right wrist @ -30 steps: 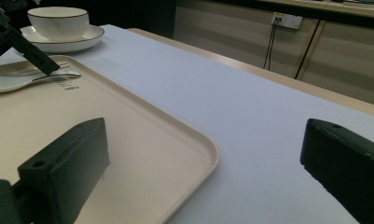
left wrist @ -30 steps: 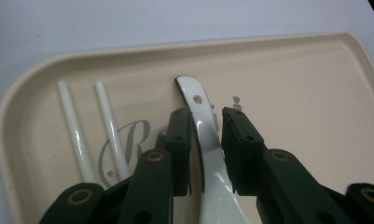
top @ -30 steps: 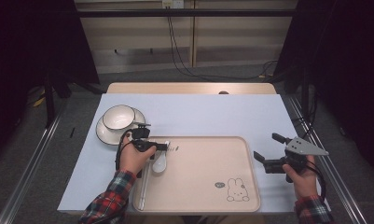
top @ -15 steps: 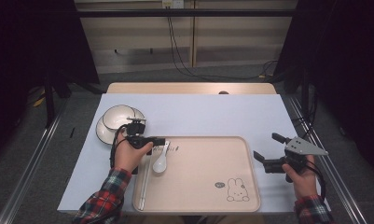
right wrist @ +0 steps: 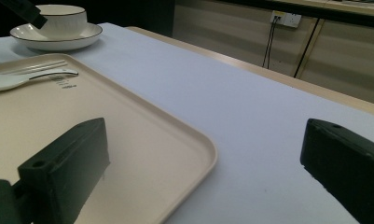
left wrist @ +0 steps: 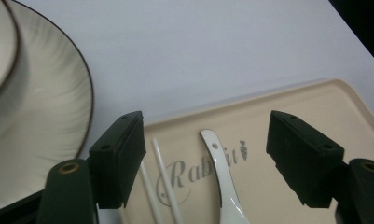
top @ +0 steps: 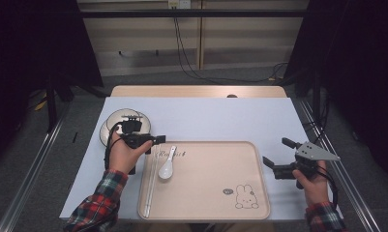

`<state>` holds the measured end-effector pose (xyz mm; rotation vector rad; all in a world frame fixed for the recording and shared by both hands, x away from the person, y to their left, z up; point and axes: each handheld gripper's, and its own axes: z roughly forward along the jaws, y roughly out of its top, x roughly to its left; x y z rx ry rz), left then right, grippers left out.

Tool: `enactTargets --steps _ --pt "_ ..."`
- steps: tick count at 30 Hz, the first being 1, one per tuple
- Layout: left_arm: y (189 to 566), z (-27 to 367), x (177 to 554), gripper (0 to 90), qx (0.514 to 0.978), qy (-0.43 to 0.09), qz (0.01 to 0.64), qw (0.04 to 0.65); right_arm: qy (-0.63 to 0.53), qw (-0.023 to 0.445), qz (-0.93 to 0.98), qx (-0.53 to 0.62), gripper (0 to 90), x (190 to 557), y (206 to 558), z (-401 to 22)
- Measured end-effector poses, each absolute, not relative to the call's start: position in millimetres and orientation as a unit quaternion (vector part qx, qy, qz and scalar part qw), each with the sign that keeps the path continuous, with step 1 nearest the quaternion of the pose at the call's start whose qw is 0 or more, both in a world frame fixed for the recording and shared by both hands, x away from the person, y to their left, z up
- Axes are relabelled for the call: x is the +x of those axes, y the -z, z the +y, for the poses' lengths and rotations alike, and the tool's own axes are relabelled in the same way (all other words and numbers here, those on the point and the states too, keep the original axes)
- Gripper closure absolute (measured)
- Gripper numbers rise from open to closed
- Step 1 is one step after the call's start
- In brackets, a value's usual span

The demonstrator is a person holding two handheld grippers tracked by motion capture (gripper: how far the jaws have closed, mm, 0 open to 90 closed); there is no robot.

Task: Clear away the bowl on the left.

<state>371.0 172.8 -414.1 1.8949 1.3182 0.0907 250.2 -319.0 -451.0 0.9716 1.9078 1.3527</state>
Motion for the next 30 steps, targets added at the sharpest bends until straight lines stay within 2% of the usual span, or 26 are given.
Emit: enactTargets --steps 30 --pt "395.8 207.8 370.1 20.8 0.735 -0.062 0.541 0.404 -0.510 0.306 0.715 0.368 0.2 248.5 449.4 -319.8"
